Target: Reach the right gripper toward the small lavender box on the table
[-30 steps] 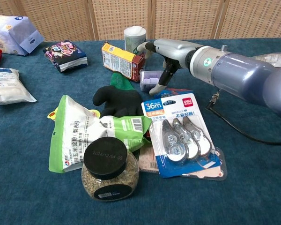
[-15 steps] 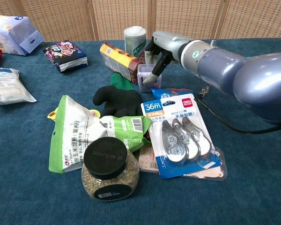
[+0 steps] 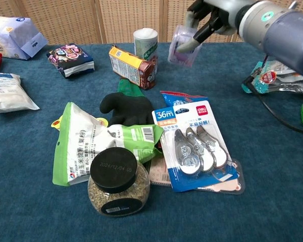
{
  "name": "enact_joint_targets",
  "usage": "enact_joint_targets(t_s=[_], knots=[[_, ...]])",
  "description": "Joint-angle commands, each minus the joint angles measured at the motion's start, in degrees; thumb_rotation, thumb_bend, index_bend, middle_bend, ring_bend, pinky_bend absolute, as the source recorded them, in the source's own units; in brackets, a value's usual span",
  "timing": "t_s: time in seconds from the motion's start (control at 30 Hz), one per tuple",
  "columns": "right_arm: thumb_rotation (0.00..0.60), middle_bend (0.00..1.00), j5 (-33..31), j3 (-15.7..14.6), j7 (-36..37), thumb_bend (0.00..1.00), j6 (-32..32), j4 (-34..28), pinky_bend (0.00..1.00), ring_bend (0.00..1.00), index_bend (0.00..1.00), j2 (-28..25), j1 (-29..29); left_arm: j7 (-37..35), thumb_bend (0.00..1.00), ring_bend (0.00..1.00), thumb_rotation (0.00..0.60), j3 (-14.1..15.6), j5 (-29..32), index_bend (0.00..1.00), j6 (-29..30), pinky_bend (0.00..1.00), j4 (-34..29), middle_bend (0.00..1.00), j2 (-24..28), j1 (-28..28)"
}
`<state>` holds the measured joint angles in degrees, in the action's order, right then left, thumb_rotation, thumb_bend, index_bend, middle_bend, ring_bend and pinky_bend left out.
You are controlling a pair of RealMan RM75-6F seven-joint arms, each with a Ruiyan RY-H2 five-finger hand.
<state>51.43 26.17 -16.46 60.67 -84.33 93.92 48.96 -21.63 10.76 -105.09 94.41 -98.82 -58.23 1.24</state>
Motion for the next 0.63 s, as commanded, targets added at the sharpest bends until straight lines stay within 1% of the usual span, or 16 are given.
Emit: enact_joint_targets(t_s=[0.03, 0.2, 0.3, 0.4, 0.63], knots=[[0.600, 1.00, 6.01, 1.63, 6.13, 0.06, 6.87, -12.65, 1.00, 1.00, 0.79, -8.34, -6.45, 0.67, 0.36, 0.00, 0.600, 0.11, -0.38, 0.05, 0.15, 0.00, -0.26, 0.06, -0.34, 0.21], [0.600, 1.00, 9.35, 3.10, 11.34, 0.06, 11.77, -23.32, 1.00, 1.00, 0.80, -14.24, -11.57, 1.44, 0.36, 0.00, 0.600, 0.45, -1.26, 0.05, 0.39, 0.00, -0.73, 0.06, -0.47, 0.44], [0.600, 1.00, 10.59, 2.98, 13.22, 0.06, 13.33, -27.57, 1.00, 1.00, 0.79, -16.77, -13.84, 1.62, 0.36, 0.00, 0.600, 0.57, -1.80, 0.05, 0.74, 0.00, -0.99, 0.06, -0.47, 0.56], [0.600, 1.00, 11.57, 2.66, 14.29, 0.06, 14.12, -30.05, 1.00, 1.00, 0.79, -18.56, -15.23, 1.79, 0.36, 0.00, 0.600, 0.68, -2.31, 0.05, 0.88, 0.00, -1.05, 0.06, -0.54, 0.58], [0.600, 1.00, 12.32, 1.60, 14.68, 0.06, 14.93, -31.43, 1.00, 1.00, 0.79, -19.76, -16.22, 1.75, 0.36, 0.00, 0.600, 0.83, -2.74, 0.05, 1.28, 0.00, -0.93, 0.06, -0.44, 0.69]])
